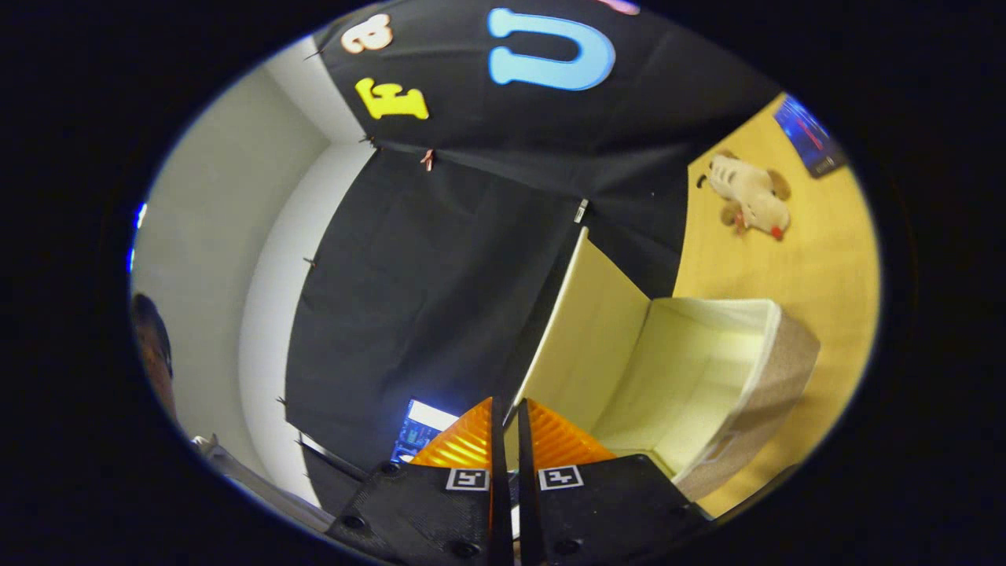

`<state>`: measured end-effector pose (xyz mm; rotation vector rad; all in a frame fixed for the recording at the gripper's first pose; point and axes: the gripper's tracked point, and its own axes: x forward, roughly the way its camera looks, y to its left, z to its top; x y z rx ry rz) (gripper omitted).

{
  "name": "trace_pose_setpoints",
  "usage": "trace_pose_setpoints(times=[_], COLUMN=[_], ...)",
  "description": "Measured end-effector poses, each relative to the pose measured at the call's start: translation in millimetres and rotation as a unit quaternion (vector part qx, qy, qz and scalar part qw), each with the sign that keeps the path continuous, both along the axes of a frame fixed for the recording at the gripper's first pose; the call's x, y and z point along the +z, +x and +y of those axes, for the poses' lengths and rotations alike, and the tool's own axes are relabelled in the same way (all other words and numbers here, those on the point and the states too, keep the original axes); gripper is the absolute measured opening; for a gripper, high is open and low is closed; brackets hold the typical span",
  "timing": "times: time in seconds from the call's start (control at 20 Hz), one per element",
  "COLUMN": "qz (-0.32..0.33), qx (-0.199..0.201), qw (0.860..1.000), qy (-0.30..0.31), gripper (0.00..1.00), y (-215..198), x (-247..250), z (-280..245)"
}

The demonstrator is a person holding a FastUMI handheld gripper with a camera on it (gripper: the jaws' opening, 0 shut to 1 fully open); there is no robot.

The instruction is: Open the storage box then place both shoes into the box .Put the left shoe in first, then the right shoe, with the right side of both shoes facing outward in a uniform manner.

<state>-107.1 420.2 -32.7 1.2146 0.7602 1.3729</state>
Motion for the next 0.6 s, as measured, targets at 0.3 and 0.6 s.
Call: trace_pose_setpoints(times=[0.3,0.6], qz=[-0.071,-0.056], qx=[-0.01,-0.008], qw=[0.996,0.995], qy=[-0.058,-0.086], gripper=[0.1,0.12], y=[1.9,7.9], x=[45.5,54.1], z=[66.5,136.5])
